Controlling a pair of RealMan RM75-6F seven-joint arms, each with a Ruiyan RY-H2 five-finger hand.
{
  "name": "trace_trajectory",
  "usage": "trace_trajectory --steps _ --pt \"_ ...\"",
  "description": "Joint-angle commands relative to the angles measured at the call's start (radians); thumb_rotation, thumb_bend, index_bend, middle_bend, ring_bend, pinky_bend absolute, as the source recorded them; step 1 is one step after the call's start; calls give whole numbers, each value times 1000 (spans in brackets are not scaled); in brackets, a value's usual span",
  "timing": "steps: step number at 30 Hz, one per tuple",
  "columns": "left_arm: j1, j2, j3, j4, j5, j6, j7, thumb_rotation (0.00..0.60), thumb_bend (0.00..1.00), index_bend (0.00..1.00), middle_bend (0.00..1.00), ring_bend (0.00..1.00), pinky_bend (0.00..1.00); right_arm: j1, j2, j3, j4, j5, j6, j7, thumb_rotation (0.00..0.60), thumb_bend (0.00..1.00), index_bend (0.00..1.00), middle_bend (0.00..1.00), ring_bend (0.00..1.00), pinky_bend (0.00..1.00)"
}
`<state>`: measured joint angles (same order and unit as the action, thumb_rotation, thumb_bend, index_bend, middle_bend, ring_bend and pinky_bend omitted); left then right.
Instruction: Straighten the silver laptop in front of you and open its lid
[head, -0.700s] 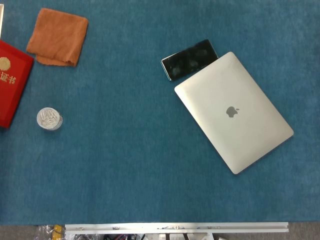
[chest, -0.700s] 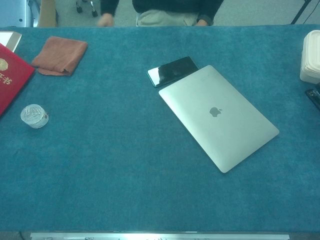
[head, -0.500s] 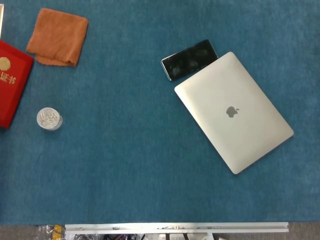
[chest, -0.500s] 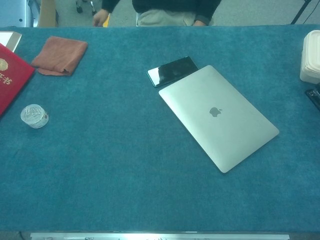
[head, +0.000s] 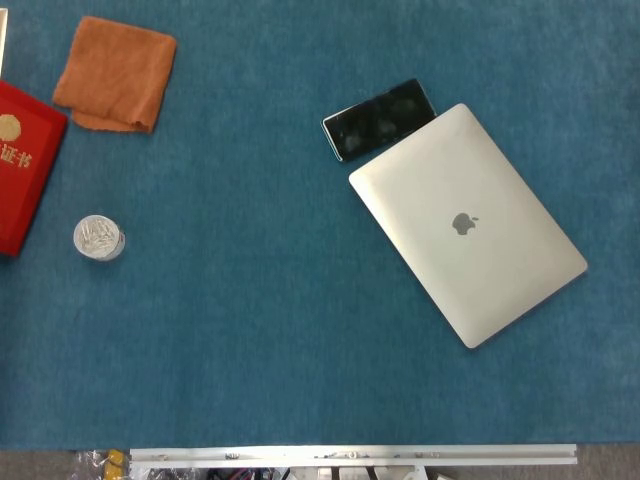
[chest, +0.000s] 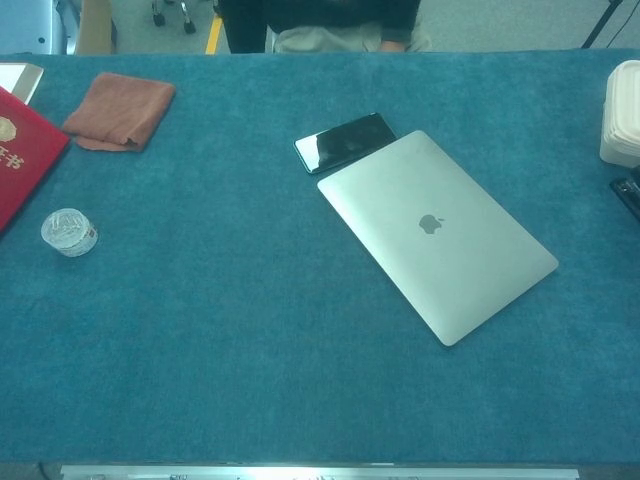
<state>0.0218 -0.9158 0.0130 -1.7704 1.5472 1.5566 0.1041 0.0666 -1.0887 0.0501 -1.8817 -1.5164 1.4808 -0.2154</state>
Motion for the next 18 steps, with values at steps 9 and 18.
trace_trajectory --steps 9,18 --pt "3 9 -2 -14 -5 5 1 600 169 0 0 0 1 51 17 12 16 -18 -61 -29 600 350 0 10 0 26" --pt "7 11 -1 -17 -10 8 0 600 170 0 0 0 1 122 17 13 75 -34 -157 -122 600 182 0 10 0 26"
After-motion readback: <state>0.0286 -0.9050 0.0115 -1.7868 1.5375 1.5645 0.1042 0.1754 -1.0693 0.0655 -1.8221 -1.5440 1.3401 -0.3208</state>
